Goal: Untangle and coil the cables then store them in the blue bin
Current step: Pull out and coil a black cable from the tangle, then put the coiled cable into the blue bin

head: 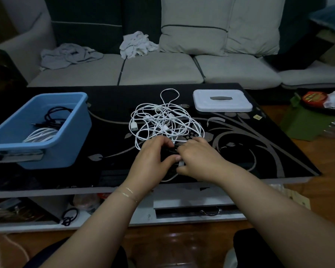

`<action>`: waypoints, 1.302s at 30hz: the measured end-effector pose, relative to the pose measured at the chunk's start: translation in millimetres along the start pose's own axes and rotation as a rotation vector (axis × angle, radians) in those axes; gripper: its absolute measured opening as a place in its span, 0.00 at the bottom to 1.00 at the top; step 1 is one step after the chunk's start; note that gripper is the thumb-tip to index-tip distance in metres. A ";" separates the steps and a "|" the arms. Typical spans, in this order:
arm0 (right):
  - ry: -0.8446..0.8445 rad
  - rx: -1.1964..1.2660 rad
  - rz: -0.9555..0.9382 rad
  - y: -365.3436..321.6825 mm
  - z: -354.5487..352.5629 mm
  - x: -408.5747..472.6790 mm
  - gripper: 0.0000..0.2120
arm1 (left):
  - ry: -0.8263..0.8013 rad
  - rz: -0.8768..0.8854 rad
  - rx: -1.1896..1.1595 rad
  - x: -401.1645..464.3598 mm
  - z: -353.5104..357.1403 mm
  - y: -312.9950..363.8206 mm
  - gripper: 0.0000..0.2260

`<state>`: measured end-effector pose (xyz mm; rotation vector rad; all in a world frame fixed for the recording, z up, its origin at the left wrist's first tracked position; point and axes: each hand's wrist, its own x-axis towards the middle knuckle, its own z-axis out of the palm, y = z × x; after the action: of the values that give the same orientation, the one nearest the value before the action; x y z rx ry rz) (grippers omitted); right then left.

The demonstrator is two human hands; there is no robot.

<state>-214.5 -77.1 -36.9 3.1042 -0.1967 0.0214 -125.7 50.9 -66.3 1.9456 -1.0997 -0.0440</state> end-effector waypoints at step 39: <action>0.469 0.613 0.096 -6.1 -4.2 34.5 0.29 | 0.478 -0.029 0.578 30.3 -147.4 -39.0 0.15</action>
<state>-179.5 -75.3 -32.3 3.5367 -0.3811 0.9723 -19.8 136.9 8.1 2.3004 -0.8093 0.7594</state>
